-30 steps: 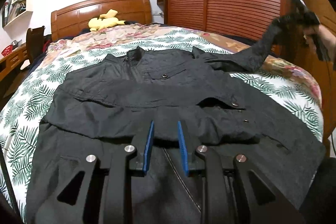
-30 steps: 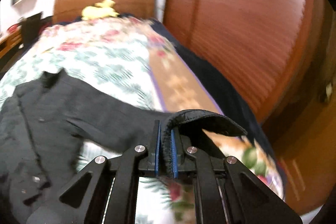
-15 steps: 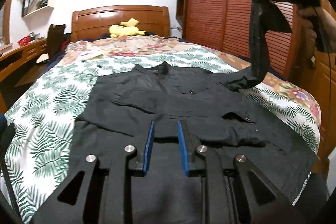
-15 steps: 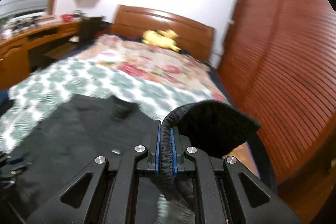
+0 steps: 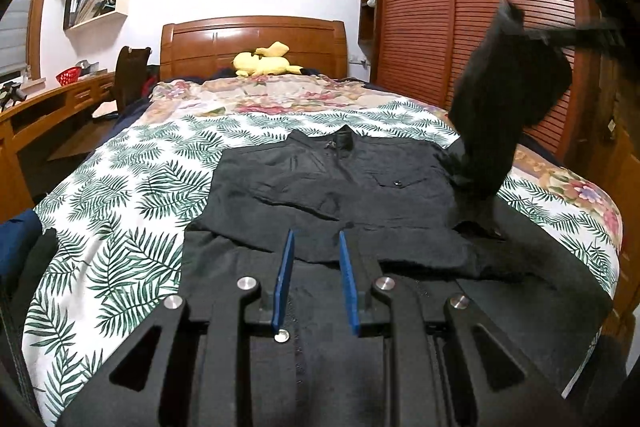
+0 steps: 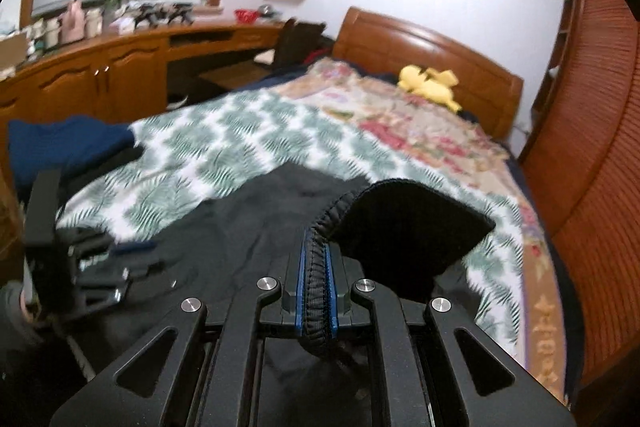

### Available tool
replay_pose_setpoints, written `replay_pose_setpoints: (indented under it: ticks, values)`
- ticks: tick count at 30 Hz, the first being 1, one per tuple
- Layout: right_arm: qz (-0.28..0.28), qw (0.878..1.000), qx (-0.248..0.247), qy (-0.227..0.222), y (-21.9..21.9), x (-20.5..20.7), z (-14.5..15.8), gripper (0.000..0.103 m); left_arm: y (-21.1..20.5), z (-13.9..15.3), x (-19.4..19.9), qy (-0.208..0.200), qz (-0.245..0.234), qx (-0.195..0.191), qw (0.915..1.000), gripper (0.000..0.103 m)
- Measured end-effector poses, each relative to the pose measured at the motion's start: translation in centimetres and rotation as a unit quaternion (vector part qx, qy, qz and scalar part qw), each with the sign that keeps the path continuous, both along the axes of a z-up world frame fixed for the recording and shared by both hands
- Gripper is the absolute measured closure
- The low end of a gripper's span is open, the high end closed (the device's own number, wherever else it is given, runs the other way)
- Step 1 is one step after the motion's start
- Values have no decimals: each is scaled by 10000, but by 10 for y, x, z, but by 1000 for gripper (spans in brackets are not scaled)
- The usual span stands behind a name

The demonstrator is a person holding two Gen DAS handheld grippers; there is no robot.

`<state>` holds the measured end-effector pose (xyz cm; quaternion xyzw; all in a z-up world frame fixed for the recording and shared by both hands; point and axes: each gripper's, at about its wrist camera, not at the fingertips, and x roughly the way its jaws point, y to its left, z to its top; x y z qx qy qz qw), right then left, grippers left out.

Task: Fold large clothes
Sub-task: 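Grasp the other sleeve cuff with the right tool and lift it, then lay the held sleeve across the jacket body and open the right tool, then grasp the jacket side edge near the snap button with the right tool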

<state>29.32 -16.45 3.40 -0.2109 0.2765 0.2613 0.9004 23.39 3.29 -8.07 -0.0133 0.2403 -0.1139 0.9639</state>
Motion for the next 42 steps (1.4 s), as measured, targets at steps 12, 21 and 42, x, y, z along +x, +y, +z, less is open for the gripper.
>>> replay_pose_setpoints:
  ticks: [12, 21, 42]
  values:
    - [-463, 9888, -26, 1419, -43, -43, -118, 97, -2, 0, -3, 7, -79, 30, 10000, 82]
    - [-1006, 9795, 432, 1690, -68, -69, -151, 95, -5, -9, 4, 211, -111, 96, 9997, 82]
    - [-1424, 9805, 224, 1337, -110, -45, -139, 51, -34, -16, 3, 274, -299, 200, 9990, 82]
